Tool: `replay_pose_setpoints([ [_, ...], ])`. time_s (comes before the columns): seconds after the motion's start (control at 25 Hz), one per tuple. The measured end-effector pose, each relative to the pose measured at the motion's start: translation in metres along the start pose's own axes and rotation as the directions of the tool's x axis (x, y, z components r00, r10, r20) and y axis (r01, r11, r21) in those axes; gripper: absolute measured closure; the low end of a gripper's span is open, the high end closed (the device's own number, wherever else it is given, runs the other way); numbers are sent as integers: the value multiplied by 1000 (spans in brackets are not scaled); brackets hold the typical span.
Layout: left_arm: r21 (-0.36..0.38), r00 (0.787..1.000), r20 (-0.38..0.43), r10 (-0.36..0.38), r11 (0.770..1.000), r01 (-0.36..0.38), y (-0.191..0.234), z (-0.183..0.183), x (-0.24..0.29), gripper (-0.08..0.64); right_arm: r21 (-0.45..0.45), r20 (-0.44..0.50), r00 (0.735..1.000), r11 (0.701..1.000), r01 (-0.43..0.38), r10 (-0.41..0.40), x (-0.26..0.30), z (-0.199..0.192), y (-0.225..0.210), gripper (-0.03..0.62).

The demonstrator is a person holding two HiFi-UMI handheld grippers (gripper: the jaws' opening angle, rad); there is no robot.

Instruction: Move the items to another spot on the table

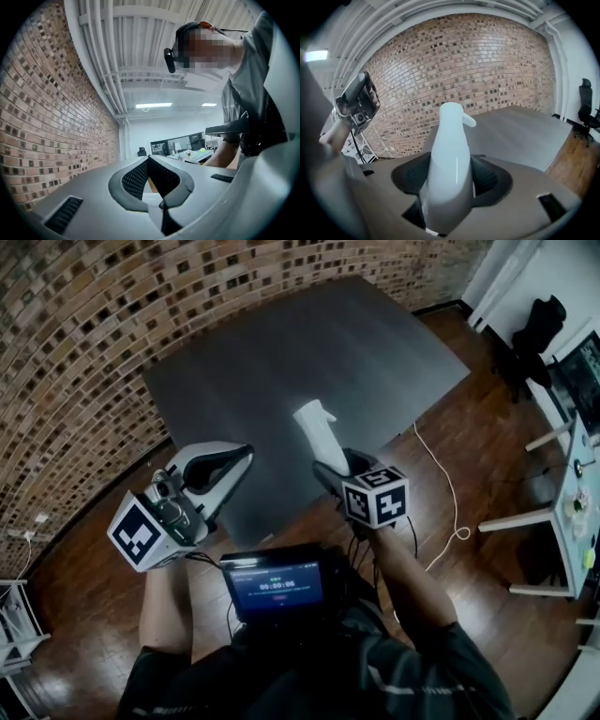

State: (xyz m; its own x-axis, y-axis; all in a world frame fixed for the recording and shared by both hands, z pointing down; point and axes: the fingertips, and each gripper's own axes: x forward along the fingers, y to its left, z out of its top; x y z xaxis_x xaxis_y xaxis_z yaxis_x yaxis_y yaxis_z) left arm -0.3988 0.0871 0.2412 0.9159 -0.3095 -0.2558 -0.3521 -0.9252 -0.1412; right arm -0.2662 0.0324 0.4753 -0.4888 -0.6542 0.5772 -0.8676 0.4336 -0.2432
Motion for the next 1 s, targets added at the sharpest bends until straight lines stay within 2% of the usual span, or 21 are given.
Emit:
replay_pose_setpoints([
  [0.24, 1, 990, -43, -135, 991, 135, -37, -18, 58, 566, 39, 98, 990, 995, 94, -97, -62, 3, -63, 318],
  [0.68, 18, 961, -40, -274, 961, 275, -89, -23, 189, 566, 111, 176, 963, 976, 186, -204, -160, -1, -174, 318],
  [0.76, 14, 955, -23, -296, 955, 296, -100, -25, 215, 566, 116, 183, 960, 975, 192, -211, -175, -3, -195, 318],
  [1.0, 6, 940, -41, -340, 940, 340, -130, -44, 287, 566, 113, 200, 954, 972, 204, -224, -216, -12, -253, 318],
])
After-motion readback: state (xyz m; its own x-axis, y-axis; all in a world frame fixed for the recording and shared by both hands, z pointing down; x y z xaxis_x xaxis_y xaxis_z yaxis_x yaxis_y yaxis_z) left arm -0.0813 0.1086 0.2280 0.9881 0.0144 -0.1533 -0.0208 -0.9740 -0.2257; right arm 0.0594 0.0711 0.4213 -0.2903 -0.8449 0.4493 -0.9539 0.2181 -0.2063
